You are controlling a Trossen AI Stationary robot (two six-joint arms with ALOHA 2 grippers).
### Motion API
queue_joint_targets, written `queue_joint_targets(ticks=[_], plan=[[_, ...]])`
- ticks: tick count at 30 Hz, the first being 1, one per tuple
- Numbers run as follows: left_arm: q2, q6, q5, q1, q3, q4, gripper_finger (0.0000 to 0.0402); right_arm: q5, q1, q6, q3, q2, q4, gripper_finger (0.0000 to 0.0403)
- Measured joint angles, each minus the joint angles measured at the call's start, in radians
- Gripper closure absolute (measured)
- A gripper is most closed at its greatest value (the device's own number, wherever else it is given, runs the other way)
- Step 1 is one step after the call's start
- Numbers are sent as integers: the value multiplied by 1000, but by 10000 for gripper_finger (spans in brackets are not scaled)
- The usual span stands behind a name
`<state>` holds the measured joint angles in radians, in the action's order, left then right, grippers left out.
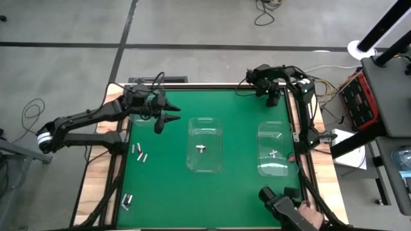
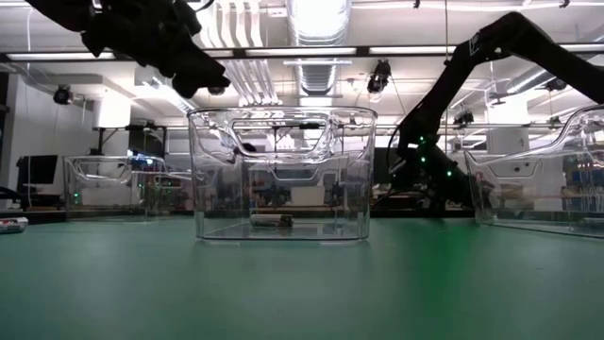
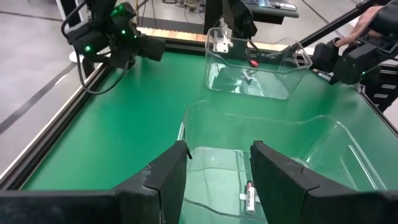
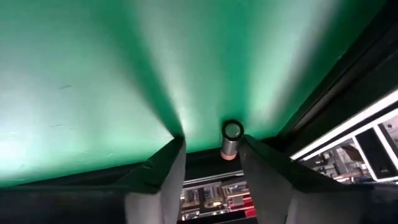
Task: Sort batteries
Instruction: Put the black battery into the left transparent bin
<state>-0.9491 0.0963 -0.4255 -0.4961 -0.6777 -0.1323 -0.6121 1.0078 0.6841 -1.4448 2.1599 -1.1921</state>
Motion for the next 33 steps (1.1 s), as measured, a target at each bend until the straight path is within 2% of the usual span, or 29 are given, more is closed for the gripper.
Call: queue_joint_targets(ticks=[9,17,20,24,29,33], plan=[[24,-1,0,0,1,28,245,43,-4,-26,3,0,-10,379],[24,-33,0,0,128,295,245,128,-35,-88,6,-63,19,382],[26,-31,0,0,196,411,245,236,-65,-102,6,-143,51,383],[27,-33,25,0,272,524,245,458,-107,-147,6,-285,73,384],[18,-27,25,0,309,551,245,684,-200,-212,13,-471,219,384],[4,-27,24,0,305,553,245,837,-289,-284,36,-590,411,384]])
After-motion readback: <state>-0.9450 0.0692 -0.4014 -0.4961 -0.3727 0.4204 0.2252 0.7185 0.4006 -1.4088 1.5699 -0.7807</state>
